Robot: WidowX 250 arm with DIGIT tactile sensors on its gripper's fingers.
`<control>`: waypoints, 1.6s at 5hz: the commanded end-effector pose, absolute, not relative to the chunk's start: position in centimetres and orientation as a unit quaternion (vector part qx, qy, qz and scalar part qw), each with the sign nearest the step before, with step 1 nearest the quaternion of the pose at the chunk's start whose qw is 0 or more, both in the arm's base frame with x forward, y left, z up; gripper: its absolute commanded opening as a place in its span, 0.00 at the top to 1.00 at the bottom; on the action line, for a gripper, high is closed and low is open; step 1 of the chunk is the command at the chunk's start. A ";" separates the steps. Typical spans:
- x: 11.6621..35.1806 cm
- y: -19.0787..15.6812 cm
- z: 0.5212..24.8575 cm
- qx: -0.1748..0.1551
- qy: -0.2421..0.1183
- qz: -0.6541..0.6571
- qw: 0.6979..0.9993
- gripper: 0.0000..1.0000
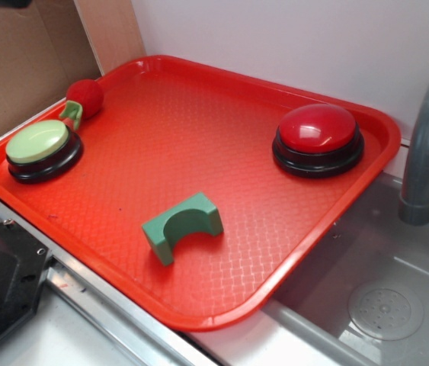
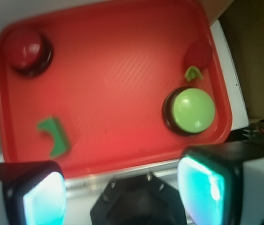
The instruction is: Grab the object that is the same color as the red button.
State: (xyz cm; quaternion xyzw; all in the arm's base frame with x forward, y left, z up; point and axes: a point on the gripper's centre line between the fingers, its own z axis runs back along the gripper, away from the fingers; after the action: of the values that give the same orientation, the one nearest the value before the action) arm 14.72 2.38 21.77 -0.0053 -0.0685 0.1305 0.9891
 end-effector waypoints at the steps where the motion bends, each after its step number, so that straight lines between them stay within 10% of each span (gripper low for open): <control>1: 18.2 9.0 18.0 0.020 -0.086 0.263 0.961 0.00; 6: 24.7 19.4 3.1 0.055 -0.105 0.431 0.894 0.00; 7: 25.5 18.6 2.1 0.043 -0.103 0.419 0.901 0.19; 8: 25.6 17.9 2.2 0.052 -0.102 0.425 0.898 1.00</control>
State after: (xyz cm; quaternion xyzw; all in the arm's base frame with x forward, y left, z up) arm 26.46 17.47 2.07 0.0532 -0.1005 0.4187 0.9010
